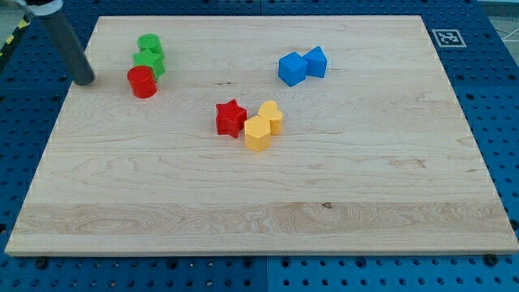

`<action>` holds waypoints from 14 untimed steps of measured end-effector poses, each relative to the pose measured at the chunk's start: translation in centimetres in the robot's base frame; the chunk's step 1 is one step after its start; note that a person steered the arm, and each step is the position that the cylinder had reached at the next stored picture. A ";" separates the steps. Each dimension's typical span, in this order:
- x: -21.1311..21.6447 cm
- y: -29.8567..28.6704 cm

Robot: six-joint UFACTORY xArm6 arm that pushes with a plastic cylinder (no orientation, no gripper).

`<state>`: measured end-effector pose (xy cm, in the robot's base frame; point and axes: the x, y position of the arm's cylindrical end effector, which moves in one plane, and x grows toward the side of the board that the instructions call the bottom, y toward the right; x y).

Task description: Slide the red circle to the red star and yellow hexagon

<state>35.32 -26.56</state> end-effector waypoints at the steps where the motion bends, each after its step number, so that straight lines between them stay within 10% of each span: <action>1: 0.0 4.2; 14: 4.4 23.4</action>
<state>39.68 -3.15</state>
